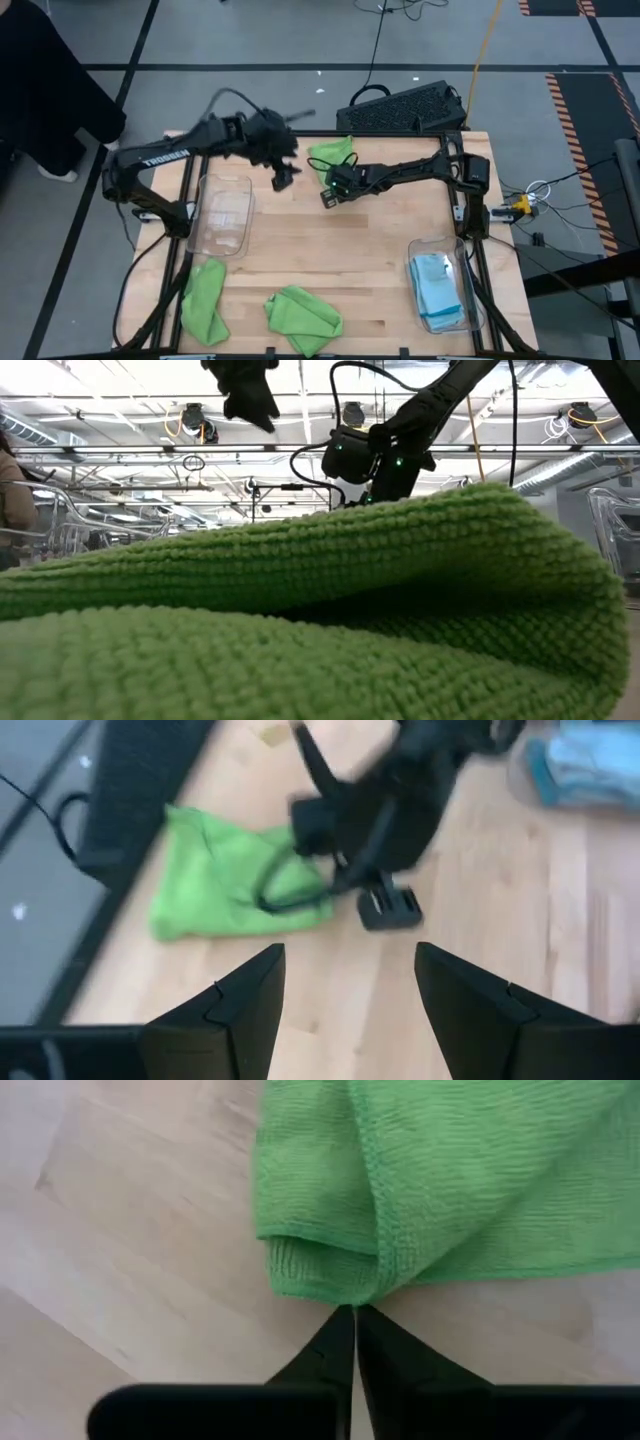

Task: Sort microfiber towel by color & place in baskets
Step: Fold the top green microfiber towel

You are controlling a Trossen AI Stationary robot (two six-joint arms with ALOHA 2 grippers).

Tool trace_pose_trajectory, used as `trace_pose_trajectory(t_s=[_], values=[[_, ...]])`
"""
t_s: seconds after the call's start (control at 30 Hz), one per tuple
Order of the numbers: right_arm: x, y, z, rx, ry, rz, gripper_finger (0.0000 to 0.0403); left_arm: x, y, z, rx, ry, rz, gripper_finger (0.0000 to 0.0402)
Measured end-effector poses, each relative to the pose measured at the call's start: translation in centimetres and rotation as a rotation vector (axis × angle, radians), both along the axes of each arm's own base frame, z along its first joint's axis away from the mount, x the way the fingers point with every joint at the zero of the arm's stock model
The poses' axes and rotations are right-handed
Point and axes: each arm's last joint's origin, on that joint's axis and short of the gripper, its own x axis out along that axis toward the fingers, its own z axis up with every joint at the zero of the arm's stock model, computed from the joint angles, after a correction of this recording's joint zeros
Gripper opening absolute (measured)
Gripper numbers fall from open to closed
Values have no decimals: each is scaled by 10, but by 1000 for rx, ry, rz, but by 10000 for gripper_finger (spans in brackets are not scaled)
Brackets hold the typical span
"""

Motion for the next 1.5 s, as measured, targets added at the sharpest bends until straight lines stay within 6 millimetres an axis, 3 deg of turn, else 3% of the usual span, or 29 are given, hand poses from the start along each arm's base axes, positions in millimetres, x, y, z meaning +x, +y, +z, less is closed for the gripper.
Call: trace_pose_trajectory(t_s=[0.07,0.3,0.43,0.73,1.0,1.27,1.37,1.5], values=[[-1,0,5,-3,-6,1,8,3,-5,-14,-21,23,22,228],[-15,-3,51,-96,-67,12,1,12,-9,-61,-100,2,158,228],[-22,-10,67,-123,-96,24,1,14,-14,-71,-126,-12,156,228],[-21,-16,77,-100,-185,24,0,19,-16,-68,-107,-67,133,228],[-31,-7,105,-170,-229,55,0,53,-8,-101,-73,-122,199,228],[-41,-8,99,-148,-140,26,0,80,-13,-155,-124,-7,224,228],[-46,-6,84,-110,-143,6,14,83,-16,-172,-174,58,235,228],[-53,-5,56,-5,-175,11,69,81,-19,-173,-234,72,253,228]])
